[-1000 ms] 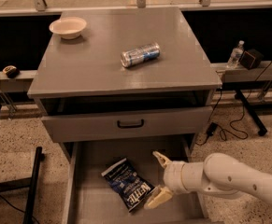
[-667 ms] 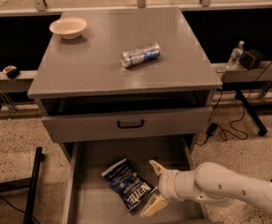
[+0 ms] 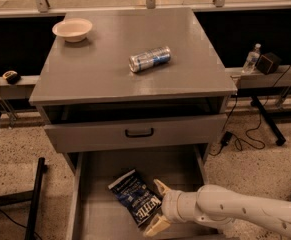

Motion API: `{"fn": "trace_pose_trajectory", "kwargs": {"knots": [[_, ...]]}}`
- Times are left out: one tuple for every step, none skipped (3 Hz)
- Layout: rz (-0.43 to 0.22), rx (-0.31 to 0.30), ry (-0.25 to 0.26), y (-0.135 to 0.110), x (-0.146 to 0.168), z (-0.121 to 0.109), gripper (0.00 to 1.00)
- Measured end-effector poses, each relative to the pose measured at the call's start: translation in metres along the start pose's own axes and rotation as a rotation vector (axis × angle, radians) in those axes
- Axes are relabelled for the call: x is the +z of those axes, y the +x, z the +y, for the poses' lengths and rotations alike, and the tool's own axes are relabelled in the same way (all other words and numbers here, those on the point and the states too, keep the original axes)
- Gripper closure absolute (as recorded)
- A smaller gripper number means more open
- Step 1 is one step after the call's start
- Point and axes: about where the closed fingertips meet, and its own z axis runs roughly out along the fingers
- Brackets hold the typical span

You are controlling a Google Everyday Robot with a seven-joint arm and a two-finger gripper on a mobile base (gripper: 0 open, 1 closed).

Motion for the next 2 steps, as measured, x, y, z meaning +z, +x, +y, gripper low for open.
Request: {"fn": "trace_pose_trajectory", "kwargs": {"knots": [[-0.005,0.002,-0.018,0.003,0.005,-0.005,0.0],[0.003,-0.022,-0.036,0.016,0.023,-0.016,0.0]]}}
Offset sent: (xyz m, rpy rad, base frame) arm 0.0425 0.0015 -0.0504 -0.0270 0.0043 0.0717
